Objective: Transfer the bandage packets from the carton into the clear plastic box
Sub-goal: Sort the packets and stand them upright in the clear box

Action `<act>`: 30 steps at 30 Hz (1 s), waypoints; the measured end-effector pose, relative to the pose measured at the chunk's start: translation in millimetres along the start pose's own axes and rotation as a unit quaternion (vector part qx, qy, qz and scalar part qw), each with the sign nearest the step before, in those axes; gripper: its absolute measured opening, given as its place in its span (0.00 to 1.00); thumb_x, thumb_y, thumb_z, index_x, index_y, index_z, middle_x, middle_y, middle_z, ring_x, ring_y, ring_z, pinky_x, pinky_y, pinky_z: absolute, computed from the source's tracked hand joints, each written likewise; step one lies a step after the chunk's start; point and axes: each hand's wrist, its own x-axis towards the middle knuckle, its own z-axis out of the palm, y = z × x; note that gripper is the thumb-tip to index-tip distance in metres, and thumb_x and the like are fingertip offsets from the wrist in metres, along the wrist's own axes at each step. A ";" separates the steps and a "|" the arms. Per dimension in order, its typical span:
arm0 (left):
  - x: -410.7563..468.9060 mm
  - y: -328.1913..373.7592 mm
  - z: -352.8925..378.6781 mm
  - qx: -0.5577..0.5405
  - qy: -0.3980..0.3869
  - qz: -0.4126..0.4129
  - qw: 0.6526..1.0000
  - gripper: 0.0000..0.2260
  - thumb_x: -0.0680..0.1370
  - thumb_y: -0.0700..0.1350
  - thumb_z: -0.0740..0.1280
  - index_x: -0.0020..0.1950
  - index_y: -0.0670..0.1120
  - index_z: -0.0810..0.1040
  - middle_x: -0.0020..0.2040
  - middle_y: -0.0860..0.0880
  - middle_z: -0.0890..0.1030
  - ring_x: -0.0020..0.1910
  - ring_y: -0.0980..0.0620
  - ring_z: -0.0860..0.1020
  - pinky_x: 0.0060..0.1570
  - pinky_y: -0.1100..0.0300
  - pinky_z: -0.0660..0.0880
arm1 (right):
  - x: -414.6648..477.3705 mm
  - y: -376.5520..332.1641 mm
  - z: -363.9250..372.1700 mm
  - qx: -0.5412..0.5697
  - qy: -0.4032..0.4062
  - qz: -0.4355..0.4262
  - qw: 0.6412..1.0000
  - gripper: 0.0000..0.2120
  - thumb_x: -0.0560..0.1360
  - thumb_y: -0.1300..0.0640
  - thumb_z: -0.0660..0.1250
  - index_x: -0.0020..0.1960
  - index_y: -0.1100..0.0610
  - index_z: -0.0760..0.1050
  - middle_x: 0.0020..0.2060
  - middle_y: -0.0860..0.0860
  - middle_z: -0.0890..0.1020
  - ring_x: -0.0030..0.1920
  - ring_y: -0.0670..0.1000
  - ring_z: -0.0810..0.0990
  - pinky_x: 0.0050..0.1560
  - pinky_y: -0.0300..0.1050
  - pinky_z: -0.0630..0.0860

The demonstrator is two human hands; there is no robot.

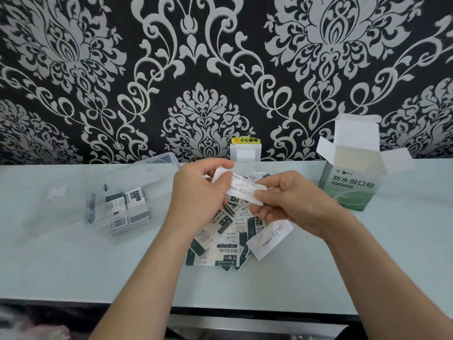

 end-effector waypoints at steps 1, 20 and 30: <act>-0.8 0.3 1.0 0.003 0.002 0.004 1.000 0.09 0.76 0.38 0.69 0.49 0.52 0.83 0.33 0.55 0.80 0.24 0.54 0.77 0.27 0.60 0.76 | 2.1 1.4 1.5 -0.015 0.027 -0.008 0.999 0.10 0.79 0.67 0.63 0.58 0.68 0.77 0.33 0.57 0.82 0.26 0.46 0.77 0.28 0.34 0.76; -3.7 3.1 -21.5 -0.172 -0.080 0.039 0.981 0.12 0.73 0.39 0.72 0.55 0.49 0.82 0.39 0.43 0.84 0.32 0.50 0.81 0.36 0.61 0.80 | 5.9 -9.4 20.5 0.188 -0.093 0.066 0.975 0.16 0.73 0.67 0.62 0.60 0.66 0.76 0.30 0.54 0.74 0.23 0.43 0.68 0.21 0.30 0.65; -4.7 1.1 -22.8 -0.172 -0.051 -0.051 0.982 0.03 0.76 0.42 0.71 0.43 0.44 0.82 0.31 0.47 0.82 0.27 0.52 0.78 0.32 0.62 0.77 | 3.5 -13.2 41.6 -0.011 -0.052 -0.044 0.998 0.11 0.70 0.50 0.71 0.40 0.55 0.72 0.44 0.55 0.85 0.46 0.54 0.84 0.49 0.43 0.79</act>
